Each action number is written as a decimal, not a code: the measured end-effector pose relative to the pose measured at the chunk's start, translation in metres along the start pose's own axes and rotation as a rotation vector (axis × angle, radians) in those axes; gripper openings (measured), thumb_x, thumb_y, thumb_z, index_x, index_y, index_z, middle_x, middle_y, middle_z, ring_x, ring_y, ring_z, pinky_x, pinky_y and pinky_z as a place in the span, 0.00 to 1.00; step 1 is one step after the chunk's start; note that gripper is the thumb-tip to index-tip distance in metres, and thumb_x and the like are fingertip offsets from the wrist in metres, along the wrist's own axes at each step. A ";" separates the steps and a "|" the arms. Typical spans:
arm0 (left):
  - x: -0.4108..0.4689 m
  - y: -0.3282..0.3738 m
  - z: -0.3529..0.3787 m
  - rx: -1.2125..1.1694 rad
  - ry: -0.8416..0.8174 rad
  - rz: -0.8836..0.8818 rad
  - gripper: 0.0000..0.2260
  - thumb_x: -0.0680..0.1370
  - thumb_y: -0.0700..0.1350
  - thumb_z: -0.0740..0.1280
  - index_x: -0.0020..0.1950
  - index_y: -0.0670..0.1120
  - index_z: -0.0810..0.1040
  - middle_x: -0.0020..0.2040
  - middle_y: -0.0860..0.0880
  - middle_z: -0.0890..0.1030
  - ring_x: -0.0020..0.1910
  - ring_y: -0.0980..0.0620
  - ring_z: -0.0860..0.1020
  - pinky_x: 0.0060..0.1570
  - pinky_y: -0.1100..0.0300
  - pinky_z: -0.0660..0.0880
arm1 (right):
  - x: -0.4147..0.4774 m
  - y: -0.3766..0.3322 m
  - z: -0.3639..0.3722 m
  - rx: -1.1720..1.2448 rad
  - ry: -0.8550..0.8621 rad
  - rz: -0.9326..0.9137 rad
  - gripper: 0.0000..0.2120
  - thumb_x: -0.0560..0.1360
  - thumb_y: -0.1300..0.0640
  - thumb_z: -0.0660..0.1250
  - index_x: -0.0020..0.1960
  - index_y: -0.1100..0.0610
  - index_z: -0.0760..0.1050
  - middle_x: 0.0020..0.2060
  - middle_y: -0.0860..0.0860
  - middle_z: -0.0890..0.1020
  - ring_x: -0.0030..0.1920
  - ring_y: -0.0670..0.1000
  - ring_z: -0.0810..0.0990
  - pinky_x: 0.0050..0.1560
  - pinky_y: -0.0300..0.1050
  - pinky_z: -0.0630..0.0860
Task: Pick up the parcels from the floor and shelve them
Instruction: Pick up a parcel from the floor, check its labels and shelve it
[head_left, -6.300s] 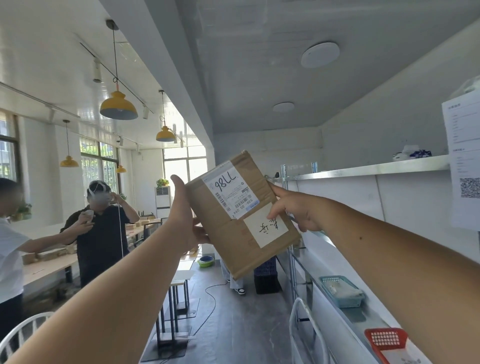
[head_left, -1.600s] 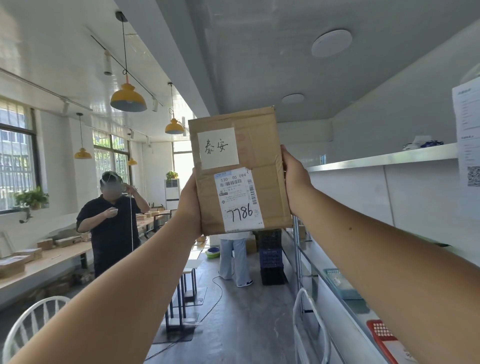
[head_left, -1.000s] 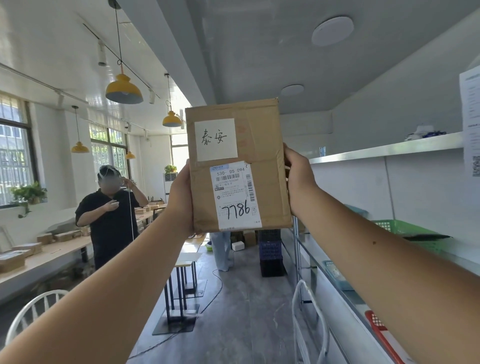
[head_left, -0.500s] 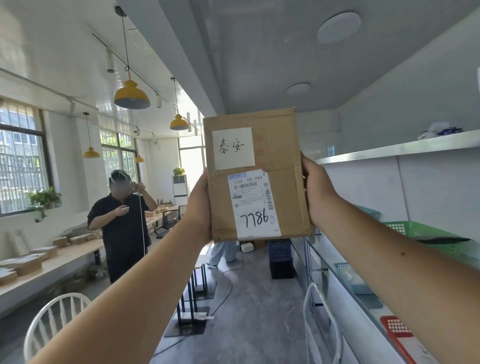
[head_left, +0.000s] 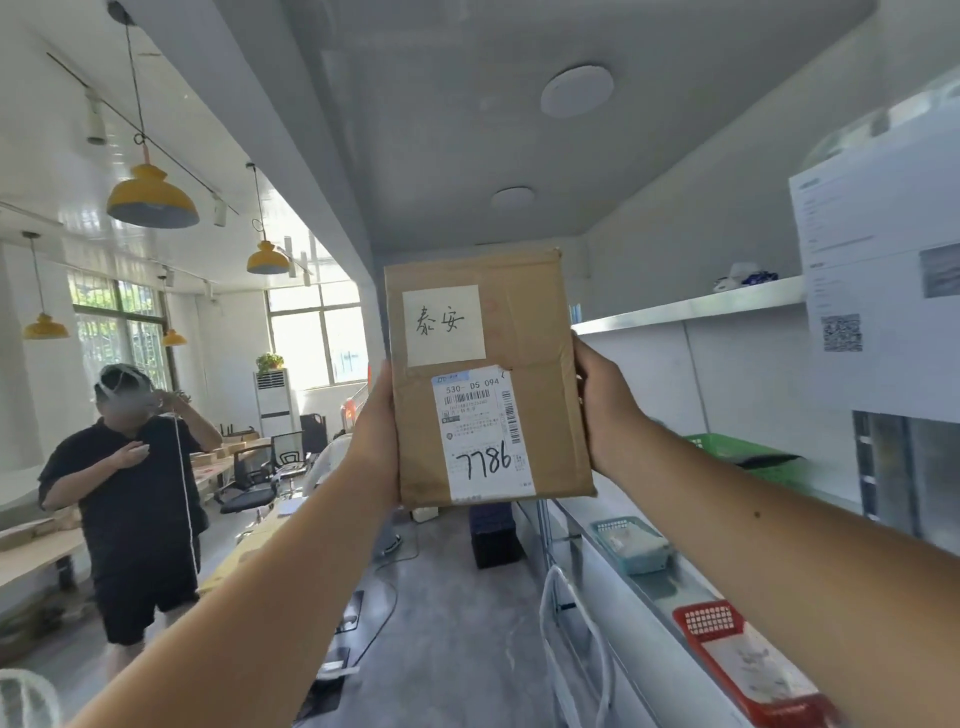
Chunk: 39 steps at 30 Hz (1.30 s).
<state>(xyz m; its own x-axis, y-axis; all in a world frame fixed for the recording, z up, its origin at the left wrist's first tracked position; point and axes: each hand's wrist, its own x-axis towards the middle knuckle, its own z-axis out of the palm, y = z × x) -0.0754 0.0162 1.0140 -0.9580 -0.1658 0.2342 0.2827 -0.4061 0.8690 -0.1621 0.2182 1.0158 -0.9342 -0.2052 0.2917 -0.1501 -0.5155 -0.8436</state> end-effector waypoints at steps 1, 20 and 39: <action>0.000 -0.001 0.005 -0.005 -0.026 -0.014 0.31 0.79 0.72 0.59 0.65 0.50 0.85 0.62 0.41 0.86 0.58 0.35 0.86 0.67 0.35 0.75 | -0.004 -0.003 -0.003 -0.010 0.017 -0.008 0.21 0.77 0.35 0.70 0.37 0.50 0.86 0.37 0.51 0.87 0.44 0.58 0.85 0.45 0.49 0.80; -0.004 -0.070 0.083 -0.087 -0.450 -0.248 0.33 0.80 0.72 0.54 0.67 0.51 0.84 0.62 0.42 0.87 0.58 0.36 0.86 0.65 0.36 0.76 | -0.134 -0.058 -0.067 -0.120 0.518 -0.192 0.22 0.77 0.35 0.71 0.51 0.54 0.88 0.51 0.55 0.88 0.54 0.60 0.87 0.54 0.52 0.83; -0.118 -0.158 0.258 -0.224 -0.893 -0.557 0.34 0.78 0.74 0.59 0.72 0.53 0.80 0.70 0.41 0.82 0.68 0.33 0.79 0.76 0.32 0.66 | -0.342 -0.146 -0.157 -0.212 0.964 -0.340 0.22 0.76 0.35 0.71 0.59 0.50 0.87 0.52 0.52 0.87 0.62 0.59 0.85 0.56 0.54 0.83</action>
<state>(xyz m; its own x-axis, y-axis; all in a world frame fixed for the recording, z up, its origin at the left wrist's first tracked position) -0.0198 0.3312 0.9615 -0.6182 0.7730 0.1425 -0.2894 -0.3924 0.8731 0.1283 0.4947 0.9688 -0.6801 0.7227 0.1234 -0.4198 -0.2459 -0.8737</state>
